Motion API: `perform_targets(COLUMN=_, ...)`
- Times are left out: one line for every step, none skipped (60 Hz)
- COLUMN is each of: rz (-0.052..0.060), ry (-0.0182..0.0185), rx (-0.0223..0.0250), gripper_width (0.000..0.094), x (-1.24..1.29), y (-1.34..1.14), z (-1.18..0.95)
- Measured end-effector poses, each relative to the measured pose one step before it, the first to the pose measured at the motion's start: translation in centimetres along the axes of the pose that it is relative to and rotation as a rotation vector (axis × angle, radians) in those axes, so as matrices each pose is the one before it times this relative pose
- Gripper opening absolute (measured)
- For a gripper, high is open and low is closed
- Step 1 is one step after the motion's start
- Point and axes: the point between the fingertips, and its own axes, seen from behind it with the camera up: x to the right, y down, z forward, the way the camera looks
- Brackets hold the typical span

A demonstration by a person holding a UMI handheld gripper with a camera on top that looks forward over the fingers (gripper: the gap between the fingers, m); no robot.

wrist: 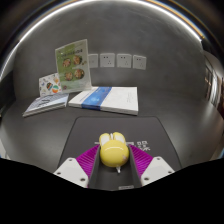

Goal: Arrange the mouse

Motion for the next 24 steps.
perform_targets(rz=0.0019, ry=-0.00152, rx=0.00041, gripper_width=0.0556, x=0.104, y=-0.005, z=0.006)
perform_targets(rz=0.0063, ry=0.00080, rx=-0.00219, gripper_width=0.0639, x=-0.054, y=0.086, z=-0.175)
perform_targets(rz=0.0060, ry=-0.00425, rx=-0.00534, gripper_width=0.0662, x=-0.147, y=0.081, z=-0.182)
perform_targets(rz=0.0075, ry=-0.00494, rx=-0.00219, gripper_width=0.0721, x=-0.171, y=-0.029, z=-0.223)
perform_targets(rz=0.0074, ry=-0.00655, rx=-0.00049, gripper_width=0.0780, x=-0.264, y=-0.051, z=-0.306)
perform_targets(rz=0.0079, ry=-0.00617, rx=0.00515, gripper_width=0.0839, x=-0.293, y=-0.163, z=-0.325)
perform_targets(rz=0.0071, ry=-0.00180, rx=0.00821, gripper_width=0.0898, x=-0.203, y=-0.244, z=-0.372)
perform_targets(rz=0.0051, ry=-0.00079, rx=0.01436, gripper_width=0.0855, x=-0.281, y=-0.342, z=-0.231)
perform_targets(rz=0.0028, ry=-0.00325, rx=0.01040, gripper_width=0.0841, x=-0.320, y=-0.264, z=-0.432)
perform_targets(rz=0.0020, ry=0.00251, rx=0.00949, gripper_width=0.0838, x=-0.228, y=-0.241, z=-0.472)
perform_targets(rz=0.0006, ry=0.00415, rx=0.00616, gripper_width=0.0836, x=-0.201, y=-0.160, z=-0.517)
perform_targets(rz=-0.0001, ry=0.00587, rx=0.00352, gripper_width=0.0838, x=-0.193, y=-0.074, z=-0.546)
perform_targets(rz=-0.0015, ry=0.00776, rx=0.00039, gripper_width=0.0840, x=-0.179, y=0.014, z=-0.541)
perform_targets(rz=-0.0022, ry=0.00904, rx=-0.00135, gripper_width=0.0839, x=-0.150, y=0.056, z=-0.551)
perform_targets(rz=-0.0014, ry=0.01027, rx=-0.00204, gripper_width=0.0839, x=-0.164, y=0.120, z=-0.573)
perform_targets(rz=0.0006, ry=0.01091, rx=-0.00154, gripper_width=0.0837, x=-0.203, y=0.156, z=-0.588)
perform_targets(rz=0.0018, ry=0.00614, rx=-0.00274, gripper_width=0.0839, x=-0.032, y=0.051, z=-0.558)
perform_targets(rz=0.0028, ry=0.00957, rx=0.00045, gripper_width=0.0839, x=-0.271, y=0.121, z=-0.584)
perform_targets(rz=0.0025, ry=0.00778, rx=0.00061, gripper_width=0.0838, x=-0.354, y=0.146, z=-0.568)
perform_targets(rz=0.0015, ry=0.00585, rx=0.00010, gripper_width=0.0838, x=-0.366, y=0.170, z=-0.629)
perform_targets(rz=0.0011, ry=0.00453, rx=-0.00061, gripper_width=0.0838, x=-0.426, y=0.233, z=-0.608)
perform_targets(rz=0.0008, ry=0.00419, rx=0.00050, gripper_width=0.0838, x=-0.512, y=0.306, z=-0.472)
perform_targets(rz=0.0020, ry=0.00366, rx=-0.00297, gripper_width=0.0837, x=-0.469, y=0.268, z=-0.621)
perform_targets(rz=0.0023, ry=0.00414, rx=-0.00394, gripper_width=0.0837, x=-0.465, y=0.295, z=-0.609)
